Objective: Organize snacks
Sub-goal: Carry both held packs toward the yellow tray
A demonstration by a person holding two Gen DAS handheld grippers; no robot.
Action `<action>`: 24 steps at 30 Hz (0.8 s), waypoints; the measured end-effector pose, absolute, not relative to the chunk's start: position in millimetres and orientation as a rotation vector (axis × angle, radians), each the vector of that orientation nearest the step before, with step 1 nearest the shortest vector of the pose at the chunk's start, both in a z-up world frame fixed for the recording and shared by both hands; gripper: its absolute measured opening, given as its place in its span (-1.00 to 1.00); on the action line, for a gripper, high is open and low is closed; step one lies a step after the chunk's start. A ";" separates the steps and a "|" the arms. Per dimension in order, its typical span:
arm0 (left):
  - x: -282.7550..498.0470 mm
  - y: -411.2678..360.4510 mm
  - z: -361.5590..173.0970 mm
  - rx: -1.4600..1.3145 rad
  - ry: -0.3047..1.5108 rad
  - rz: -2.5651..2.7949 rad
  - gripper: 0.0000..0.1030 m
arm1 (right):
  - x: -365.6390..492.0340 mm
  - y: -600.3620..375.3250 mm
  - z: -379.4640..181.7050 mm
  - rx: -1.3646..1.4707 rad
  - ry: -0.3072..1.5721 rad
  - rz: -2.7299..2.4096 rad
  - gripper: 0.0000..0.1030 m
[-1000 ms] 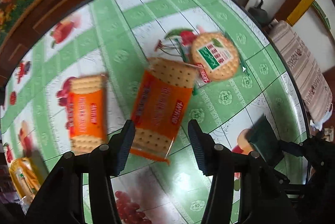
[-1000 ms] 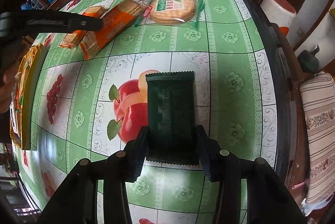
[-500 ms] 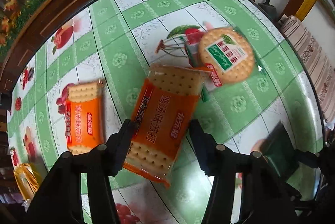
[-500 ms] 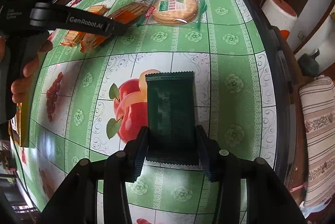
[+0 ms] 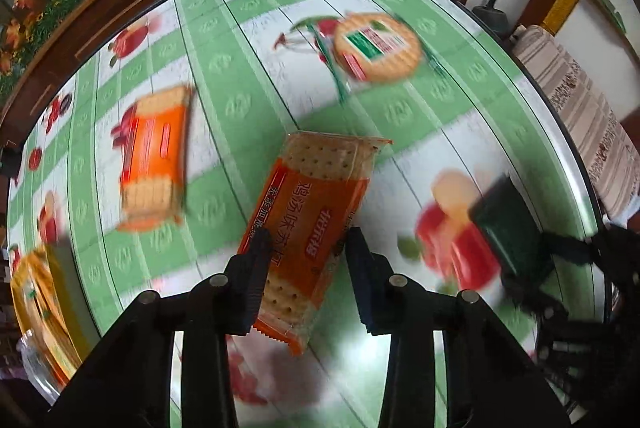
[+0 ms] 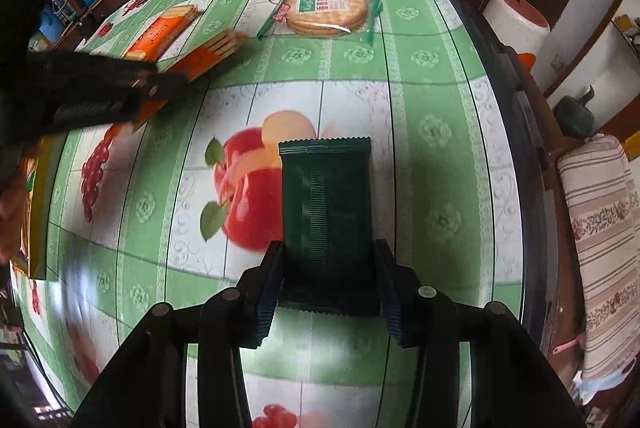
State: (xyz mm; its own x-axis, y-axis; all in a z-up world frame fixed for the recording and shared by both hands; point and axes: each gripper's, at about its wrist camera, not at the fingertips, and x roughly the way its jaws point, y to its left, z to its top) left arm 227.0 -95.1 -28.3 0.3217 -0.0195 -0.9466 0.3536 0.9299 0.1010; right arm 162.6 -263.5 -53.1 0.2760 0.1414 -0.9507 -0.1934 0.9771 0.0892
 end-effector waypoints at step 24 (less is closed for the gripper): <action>194.3 -50.5 -17.6 0.162 1.350 -0.482 0.00 | 108.6 -254.2 -54.2 0.018 1.308 0.222 -0.08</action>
State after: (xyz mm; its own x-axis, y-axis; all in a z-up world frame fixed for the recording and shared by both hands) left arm 194.3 -50.5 -17.6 0.1389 -0.2396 -0.9609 0.4226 0.8918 -0.1613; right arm 108.6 -254.2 -54.2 0.2422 0.1726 -0.9548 -0.1518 0.9787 0.1384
